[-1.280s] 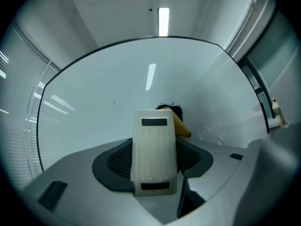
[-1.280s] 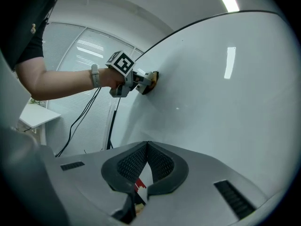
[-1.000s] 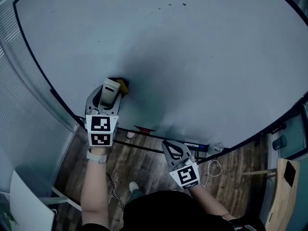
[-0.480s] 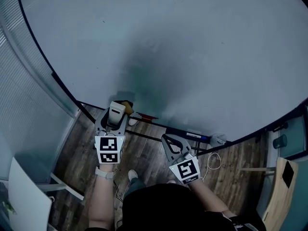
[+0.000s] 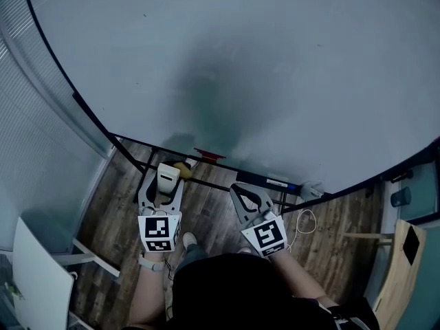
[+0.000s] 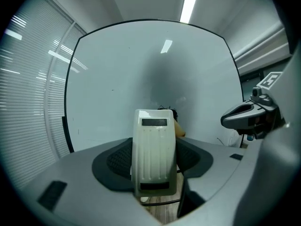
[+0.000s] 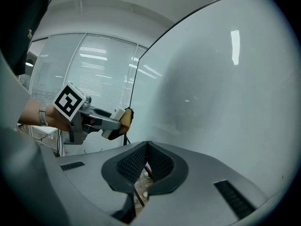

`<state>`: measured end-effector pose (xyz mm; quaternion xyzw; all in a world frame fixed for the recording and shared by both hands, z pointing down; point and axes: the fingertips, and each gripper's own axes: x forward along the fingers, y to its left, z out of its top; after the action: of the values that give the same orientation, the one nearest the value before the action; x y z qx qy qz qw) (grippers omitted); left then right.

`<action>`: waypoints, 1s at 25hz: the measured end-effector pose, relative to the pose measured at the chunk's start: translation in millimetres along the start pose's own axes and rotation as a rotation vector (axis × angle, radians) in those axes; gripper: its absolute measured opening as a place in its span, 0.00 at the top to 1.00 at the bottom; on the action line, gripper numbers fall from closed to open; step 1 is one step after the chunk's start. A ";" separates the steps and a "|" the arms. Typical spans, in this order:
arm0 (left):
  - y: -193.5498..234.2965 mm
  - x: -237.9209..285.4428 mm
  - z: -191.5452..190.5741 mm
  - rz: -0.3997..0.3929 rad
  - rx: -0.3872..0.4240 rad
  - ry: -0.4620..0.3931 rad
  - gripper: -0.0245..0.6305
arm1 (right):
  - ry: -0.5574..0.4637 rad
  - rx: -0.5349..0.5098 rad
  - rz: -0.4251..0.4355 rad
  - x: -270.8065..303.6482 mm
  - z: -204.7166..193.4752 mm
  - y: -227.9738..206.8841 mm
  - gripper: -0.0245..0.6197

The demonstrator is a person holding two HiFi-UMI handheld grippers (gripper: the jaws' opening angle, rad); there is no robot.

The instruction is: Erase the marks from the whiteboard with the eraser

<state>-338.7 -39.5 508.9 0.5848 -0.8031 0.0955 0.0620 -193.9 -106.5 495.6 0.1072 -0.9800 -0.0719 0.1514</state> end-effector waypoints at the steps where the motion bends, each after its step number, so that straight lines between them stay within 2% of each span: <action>1: -3.0 -3.3 -3.8 -0.006 -0.010 0.006 0.56 | 0.001 0.004 0.000 -0.5 -0.7 -0.4 0.92; 6: -24.0 -14.2 -19.0 -0.048 0.023 0.041 0.56 | 0.006 0.029 0.004 -1.7 -5.7 -2.9 0.92; 9: -33.1 -19.3 -19.8 -0.067 0.019 0.030 0.56 | 0.008 0.045 0.008 -3.3 -9.2 -3.3 0.92; 13: -45.3 -26.0 -20.0 -0.112 0.061 -0.004 0.56 | 0.010 0.050 0.009 -5.3 -10.8 -5.3 0.92; 17: -41.5 -27.8 -15.4 -0.107 0.046 -0.032 0.56 | 0.008 0.077 0.019 -6.0 -12.7 -7.6 0.92; 25: -42.2 -21.0 -15.7 -0.118 0.026 -0.021 0.56 | -0.006 0.106 0.025 -6.6 -9.7 -10.5 0.92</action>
<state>-292.3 -29.1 523.2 0.6328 -0.7667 0.0956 0.0514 -182.8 -116.2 501.1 0.1024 -0.9841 -0.0181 0.1437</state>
